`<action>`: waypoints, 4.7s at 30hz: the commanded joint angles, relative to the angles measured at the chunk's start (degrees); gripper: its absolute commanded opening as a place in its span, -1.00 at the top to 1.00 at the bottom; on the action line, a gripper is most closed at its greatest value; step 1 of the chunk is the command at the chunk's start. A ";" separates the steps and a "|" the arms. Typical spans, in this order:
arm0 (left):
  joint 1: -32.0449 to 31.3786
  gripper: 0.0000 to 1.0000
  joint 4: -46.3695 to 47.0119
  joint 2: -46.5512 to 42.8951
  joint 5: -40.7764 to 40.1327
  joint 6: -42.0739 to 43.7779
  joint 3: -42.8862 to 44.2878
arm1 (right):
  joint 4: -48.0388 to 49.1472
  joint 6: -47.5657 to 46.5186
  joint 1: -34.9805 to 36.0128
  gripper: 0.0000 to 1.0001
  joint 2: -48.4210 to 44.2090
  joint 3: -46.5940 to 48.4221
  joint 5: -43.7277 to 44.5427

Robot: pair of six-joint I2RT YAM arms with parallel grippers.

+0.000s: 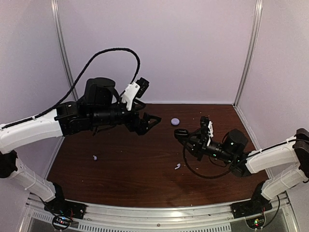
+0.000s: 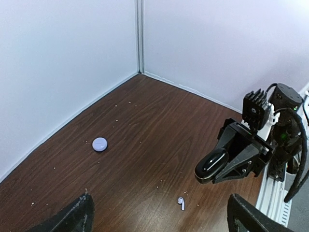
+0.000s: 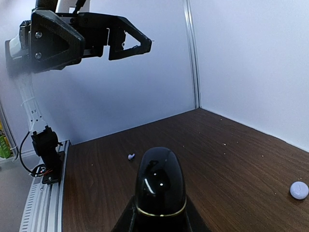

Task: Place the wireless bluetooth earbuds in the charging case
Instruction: Place the charging case with the earbuds at the center of the board, then pick up the charging case from the center of the board.

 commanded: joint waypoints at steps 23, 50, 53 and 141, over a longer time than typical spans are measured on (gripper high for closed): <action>14.31 -0.95 10.67 -7.79 -6.22 -20.04 -19.27 | -36.79 4.98 -2.05 0.96 39.84 41.94 -4.45; 15.61 -0.95 10.88 -7.47 -7.18 -21.62 -21.00 | -46.83 5.66 -6.26 -0.16 54.04 61.87 -1.66; 15.63 -0.95 10.89 -7.12 -6.96 -21.70 -20.94 | -46.86 4.92 -7.22 -0.21 51.89 60.79 -1.73; 20.24 -0.95 12.78 -7.07 3.49 -23.13 -22.02 | -46.45 -12.89 -18.51 0.39 35.54 45.49 0.32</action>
